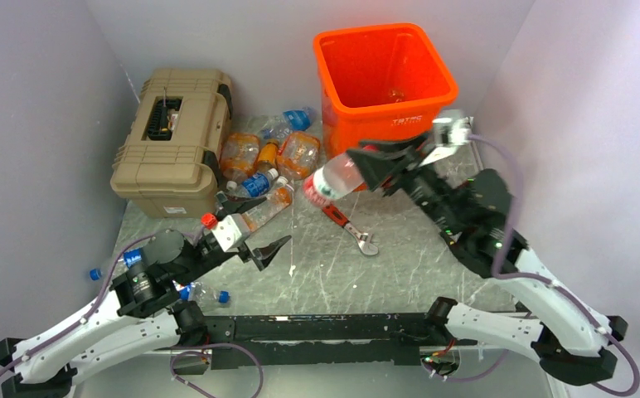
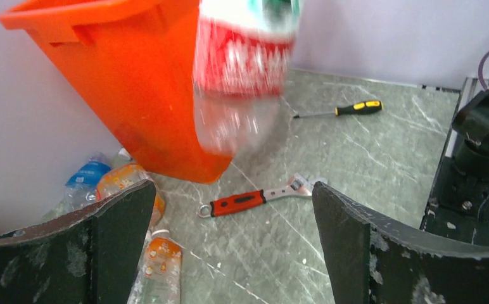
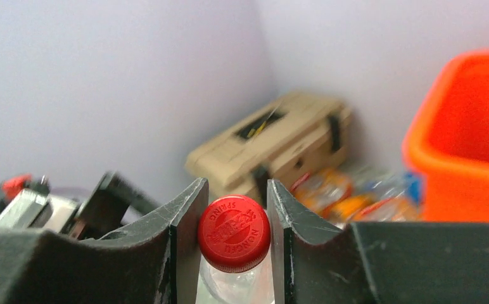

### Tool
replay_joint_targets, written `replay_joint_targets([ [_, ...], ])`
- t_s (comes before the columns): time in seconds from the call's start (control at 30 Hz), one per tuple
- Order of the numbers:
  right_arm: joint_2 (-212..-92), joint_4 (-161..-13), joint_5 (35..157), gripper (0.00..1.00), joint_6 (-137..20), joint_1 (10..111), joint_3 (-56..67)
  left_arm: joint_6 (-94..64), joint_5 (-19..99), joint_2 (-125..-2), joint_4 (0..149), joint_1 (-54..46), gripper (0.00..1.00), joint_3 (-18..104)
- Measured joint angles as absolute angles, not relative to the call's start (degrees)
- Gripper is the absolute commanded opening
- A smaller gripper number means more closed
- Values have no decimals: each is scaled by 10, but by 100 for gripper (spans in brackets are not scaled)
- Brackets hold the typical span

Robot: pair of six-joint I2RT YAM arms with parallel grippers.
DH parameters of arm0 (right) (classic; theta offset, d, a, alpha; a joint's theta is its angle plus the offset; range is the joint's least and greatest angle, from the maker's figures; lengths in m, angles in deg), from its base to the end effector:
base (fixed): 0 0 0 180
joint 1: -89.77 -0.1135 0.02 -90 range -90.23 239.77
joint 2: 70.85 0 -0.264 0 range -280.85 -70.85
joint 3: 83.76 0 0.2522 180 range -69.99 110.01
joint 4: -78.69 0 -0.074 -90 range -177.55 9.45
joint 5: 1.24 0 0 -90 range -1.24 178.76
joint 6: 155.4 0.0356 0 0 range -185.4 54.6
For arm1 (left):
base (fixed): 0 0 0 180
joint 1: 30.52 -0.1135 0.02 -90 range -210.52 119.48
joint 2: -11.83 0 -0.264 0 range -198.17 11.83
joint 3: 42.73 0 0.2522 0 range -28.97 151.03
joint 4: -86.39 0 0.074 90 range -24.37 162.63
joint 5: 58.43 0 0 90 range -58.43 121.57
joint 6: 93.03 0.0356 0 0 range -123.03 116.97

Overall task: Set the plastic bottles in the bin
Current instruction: Place the plastic bottle in the trash bin.

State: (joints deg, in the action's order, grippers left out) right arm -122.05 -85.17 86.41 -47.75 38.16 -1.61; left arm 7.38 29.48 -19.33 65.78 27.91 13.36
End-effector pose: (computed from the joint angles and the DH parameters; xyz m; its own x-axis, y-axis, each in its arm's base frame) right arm 0.1109 0.1377 0.4770 -0.0787 0.3885 -0.9181 -0.7709 0.5601 0.3031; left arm 0.0702 -0.1118 0.3647 0.1892 0.0370 -0.9812 0.8116 0.5566 0.1775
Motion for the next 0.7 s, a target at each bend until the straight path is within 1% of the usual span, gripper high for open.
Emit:
replay_joint_targets([
  [0.2,-1210,-892,715,0,-589,382,81,74,281,-191,670,279,100,134],
  [0.33,-1260,-969,632,0,-670,389,147,74,269,-204,670,279,99,134],
  [0.43,-1329,-1003,606,0,-708,414,205,74,262,-213,668,279,99,134],
  [0.53,-1399,-1015,601,0,-721,460,251,74,256,-221,664,279,99,134],
  [0.7,-1487,-1002,609,0,-690,544,271,74,237,-223,658,279,100,134],
])
